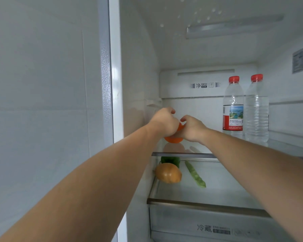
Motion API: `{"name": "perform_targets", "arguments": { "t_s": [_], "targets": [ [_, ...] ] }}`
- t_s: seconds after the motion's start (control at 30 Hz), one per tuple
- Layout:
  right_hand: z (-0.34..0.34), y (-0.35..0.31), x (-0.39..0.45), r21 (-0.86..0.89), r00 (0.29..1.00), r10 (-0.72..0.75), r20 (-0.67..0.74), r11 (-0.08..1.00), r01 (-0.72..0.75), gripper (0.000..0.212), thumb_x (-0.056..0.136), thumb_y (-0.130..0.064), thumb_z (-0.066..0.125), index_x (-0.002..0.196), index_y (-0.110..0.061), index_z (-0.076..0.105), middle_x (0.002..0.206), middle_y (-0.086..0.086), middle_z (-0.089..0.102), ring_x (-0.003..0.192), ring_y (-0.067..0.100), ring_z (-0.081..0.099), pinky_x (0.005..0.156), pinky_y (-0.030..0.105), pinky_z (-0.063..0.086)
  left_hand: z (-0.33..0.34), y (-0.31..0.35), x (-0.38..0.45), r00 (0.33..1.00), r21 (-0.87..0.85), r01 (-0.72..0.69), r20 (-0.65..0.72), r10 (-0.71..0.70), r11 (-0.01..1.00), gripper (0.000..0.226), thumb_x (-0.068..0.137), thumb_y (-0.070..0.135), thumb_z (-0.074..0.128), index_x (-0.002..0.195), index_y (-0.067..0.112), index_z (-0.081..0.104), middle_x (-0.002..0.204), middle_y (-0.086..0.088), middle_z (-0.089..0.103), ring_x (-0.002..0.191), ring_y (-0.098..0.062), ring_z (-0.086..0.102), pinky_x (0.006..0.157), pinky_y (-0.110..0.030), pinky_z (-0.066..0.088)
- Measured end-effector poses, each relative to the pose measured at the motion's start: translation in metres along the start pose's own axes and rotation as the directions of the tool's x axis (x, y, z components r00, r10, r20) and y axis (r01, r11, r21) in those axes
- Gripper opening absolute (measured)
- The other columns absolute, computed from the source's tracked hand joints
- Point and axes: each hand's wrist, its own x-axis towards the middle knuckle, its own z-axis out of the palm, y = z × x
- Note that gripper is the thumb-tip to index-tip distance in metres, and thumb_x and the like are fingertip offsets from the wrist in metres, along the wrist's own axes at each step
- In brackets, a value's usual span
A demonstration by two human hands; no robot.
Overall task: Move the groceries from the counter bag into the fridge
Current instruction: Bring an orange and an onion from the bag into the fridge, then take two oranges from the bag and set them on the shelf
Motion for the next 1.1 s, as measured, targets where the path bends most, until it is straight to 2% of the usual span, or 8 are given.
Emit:
{"name": "perform_targets", "arguments": {
  "t_s": [0.1,0.27,0.43,0.53,0.63,0.77,0.97,1.1],
  "targets": [
    [-0.015,0.005,-0.015,-0.021,0.999,-0.031,-0.011,0.999,0.031,0.095,0.072,-0.038,0.081,0.148,-0.012,0.03,0.144,0.01,0.043,0.127,0.027,0.047,0.098,0.032,0.041,0.0,0.001,-0.007,1.0,0.016,-0.01,-0.004,0.01,1.0,0.05,0.094,0.007,0.045,0.144,0.014,0.039,0.146,-0.013,0.041,0.13,-0.027,0.045,0.098,-0.028,0.04],
    [-0.057,0.021,-0.051,-0.226,0.982,-0.115,-0.15,0.971,0.079,0.071,0.079,-0.038,0.072,0.14,-0.018,0.042,0.136,0.006,0.051,0.121,0.024,0.051,0.089,0.026,0.04,0.006,0.01,-0.03,0.993,0.167,-0.115,-0.011,0.118,0.979,0.045,0.09,0.017,0.051,0.136,0.017,0.05,0.131,-0.006,0.058,0.122,-0.023,0.052,0.095,-0.025,0.04],
    [-0.09,0.039,-0.098,-0.388,0.972,-0.156,-0.176,0.919,0.077,0.065,0.082,-0.04,0.066,0.139,-0.021,0.042,0.134,0.004,0.05,0.12,0.024,0.051,0.099,0.039,0.044,0.026,0.011,-0.062,0.977,0.196,-0.206,-0.01,0.212,0.959,0.046,0.082,0.031,0.058,0.128,0.026,0.054,0.121,-0.001,0.06,0.115,-0.022,0.054,0.096,-0.035,0.046],
    [-0.109,0.046,-0.132,-0.47,0.97,-0.162,-0.183,0.881,0.059,0.061,0.081,-0.037,0.065,0.136,-0.021,0.043,0.132,0.003,0.051,0.121,0.023,0.051,0.099,0.042,0.045,0.033,0.008,-0.077,0.965,0.18,-0.262,0.036,0.26,0.948,0.049,0.081,0.037,0.061,0.128,0.027,0.053,0.123,-0.001,0.058,0.12,-0.021,0.05,0.1,-0.035,0.043],
    [-0.122,0.047,-0.169,-0.482,0.974,-0.096,-0.205,0.876,-0.015,0.062,0.083,-0.036,0.065,0.138,-0.021,0.042,0.136,0.005,0.048,0.123,0.023,0.049,0.101,0.041,0.043,0.037,0.013,-0.092,0.94,0.14,-0.341,0.063,0.335,0.93,0.05,0.083,0.038,0.062,0.13,0.025,0.052,0.129,-0.001,0.054,0.124,-0.018,0.047,0.102,-0.034,0.041],
    [-0.128,0.044,-0.218,-0.498,0.97,-0.003,-0.243,0.858,-0.122,0.065,0.083,-0.038,0.066,0.14,-0.024,0.039,0.137,0.004,0.045,0.123,0.022,0.049,0.101,0.039,0.043,0.044,0.02,-0.113,0.906,0.062,-0.421,0.083,0.416,0.905,0.05,0.082,0.038,0.063,0.13,0.026,0.053,0.127,-0.001,0.054,0.119,-0.02,0.049,0.1,-0.036,0.043],
    [-0.097,0.037,-0.296,-0.446,0.946,0.132,-0.294,0.857,-0.258,0.066,0.088,-0.034,0.065,0.145,-0.018,0.036,0.141,0.007,0.042,0.125,0.02,0.045,0.097,0.021,0.033,0.059,0.001,-0.153,0.831,-0.129,-0.475,0.258,0.492,0.87,0.058,0.08,0.04,0.067,0.134,0.03,0.048,0.129,0.003,0.05,0.121,-0.018,0.048,0.102,-0.034,0.042],
    [-0.078,0.031,-0.343,-0.473,0.928,0.209,-0.31,0.812,-0.341,0.063,0.088,-0.038,0.062,0.144,-0.023,0.035,0.136,0.005,0.045,0.122,0.018,0.047,0.093,0.02,0.035,0.069,-0.012,-0.175,0.772,-0.154,-0.505,0.359,0.524,0.849,0.063,0.08,0.046,0.067,0.137,0.033,0.044,0.131,0.004,0.047,0.124,-0.016,0.043,0.103,-0.037,0.042]
  ]
}}
